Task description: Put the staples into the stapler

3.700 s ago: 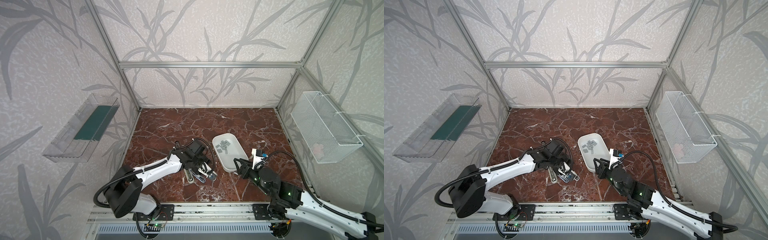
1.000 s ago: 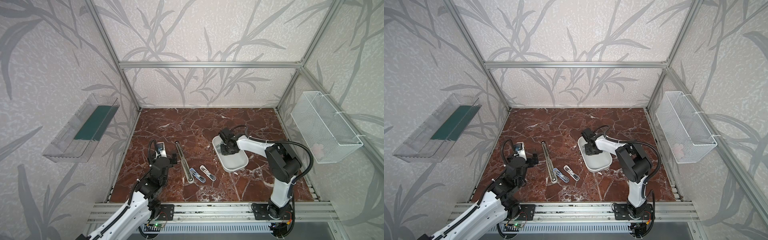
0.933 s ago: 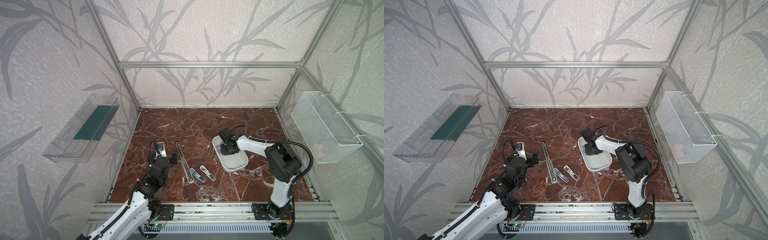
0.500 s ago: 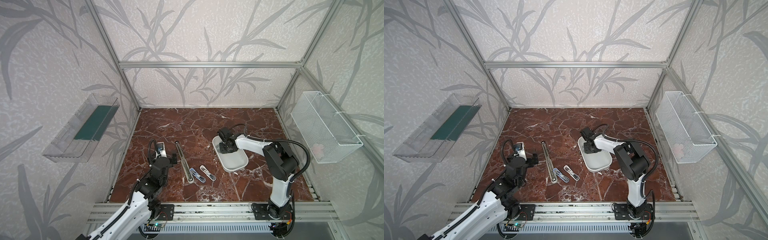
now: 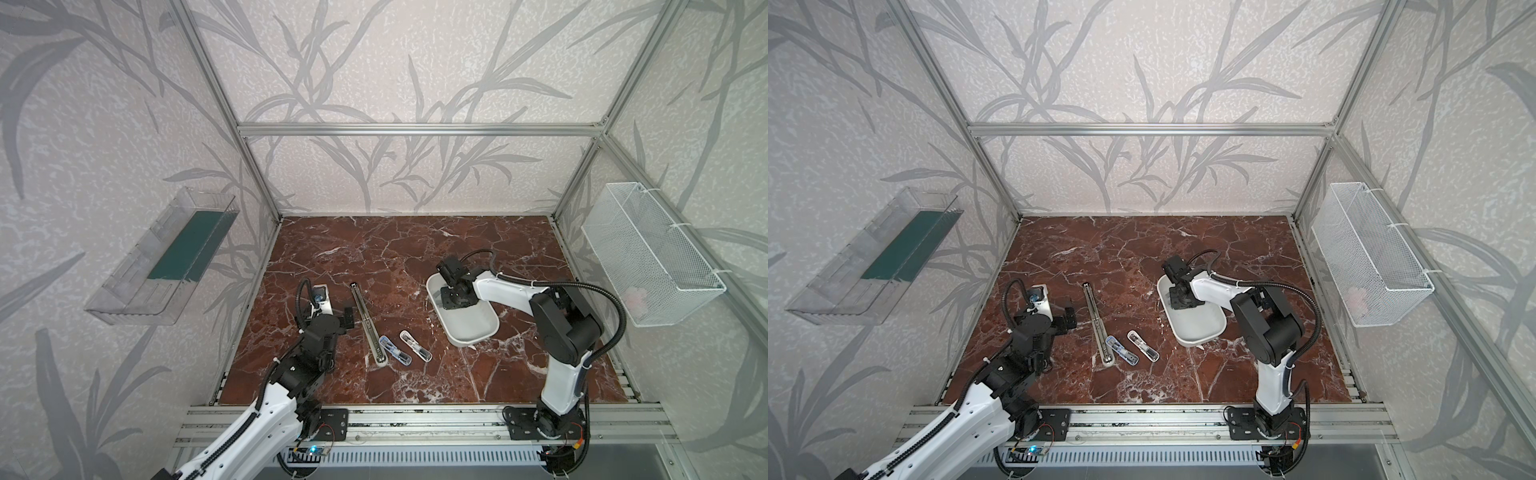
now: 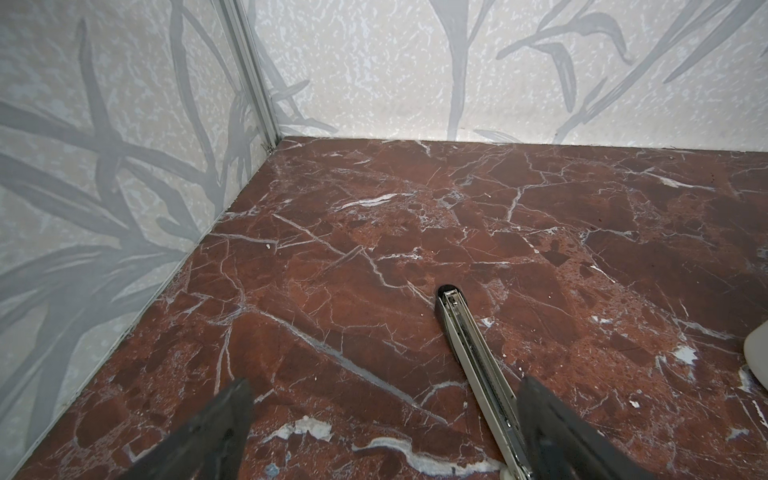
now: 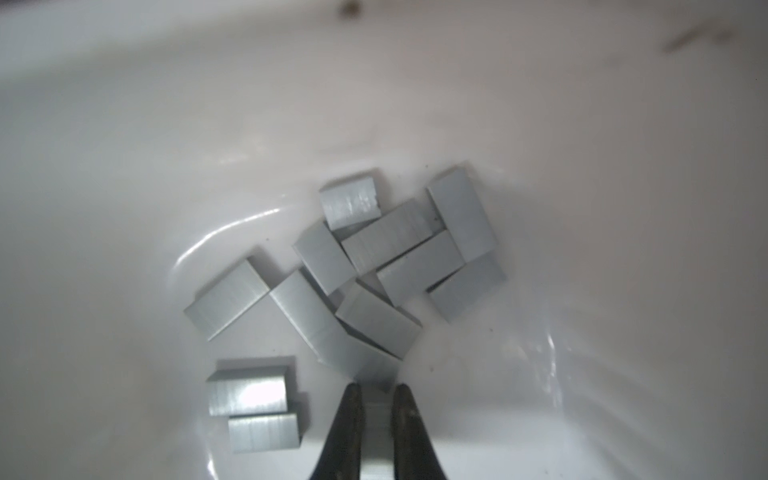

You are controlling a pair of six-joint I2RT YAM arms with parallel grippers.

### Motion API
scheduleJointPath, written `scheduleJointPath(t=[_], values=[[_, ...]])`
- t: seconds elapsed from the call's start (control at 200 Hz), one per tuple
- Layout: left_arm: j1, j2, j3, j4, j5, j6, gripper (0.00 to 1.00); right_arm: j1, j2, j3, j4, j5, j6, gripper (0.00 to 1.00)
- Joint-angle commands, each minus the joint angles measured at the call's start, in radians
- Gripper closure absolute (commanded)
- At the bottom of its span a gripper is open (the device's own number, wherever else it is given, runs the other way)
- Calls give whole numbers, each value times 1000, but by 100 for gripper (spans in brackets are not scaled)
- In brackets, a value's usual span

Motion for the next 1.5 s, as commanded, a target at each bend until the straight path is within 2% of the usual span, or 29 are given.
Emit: scheduleJointPath(t=[0.0,0.105,0.22,0.34,0.42,0.47,0.54,0.67,0.83,1.02,1.115,1.19,1.33,1.404,1.494], values=[[4,-10,38,-112,-3,-153,1,16,-103,-30,-34,39,14,90],[5,-10,41,-175,86,-268,1,47,-197,-64,-16,75,21,90],[5,7,115,-332,152,-295,1,122,-283,-81,-7,139,27,90],[5,18,164,-534,87,-478,1,228,-361,-95,-27,239,52,90],[4,-9,102,-481,106,-462,1,305,-416,-109,-26,281,75,90],[5,-39,56,-428,104,-495,1,353,-441,-114,-30,312,88,89],[5,-89,56,-412,144,-451,1,402,-459,-109,-41,338,129,89],[5,-241,31,-472,112,-481,1,518,-446,-132,41,361,241,90],[6,-437,10,-544,117,-480,1,618,-353,-87,155,372,291,92],[20,-470,18,-609,91,-523,1,719,-209,33,250,411,280,92],[60,-403,23,-585,156,-522,1,747,-125,101,255,406,272,92],[125,-325,26,-553,239,-513,1,761,-74,137,256,393,276,92],[312,-197,16,-456,542,-476,1,778,-14,150,269,358,300,94],[364,-193,8,-434,634,-466,1,789,3,149,274,358,312,94],[368,-255,-11,-432,651,-471,1,800,13,151,266,378,316,94]])
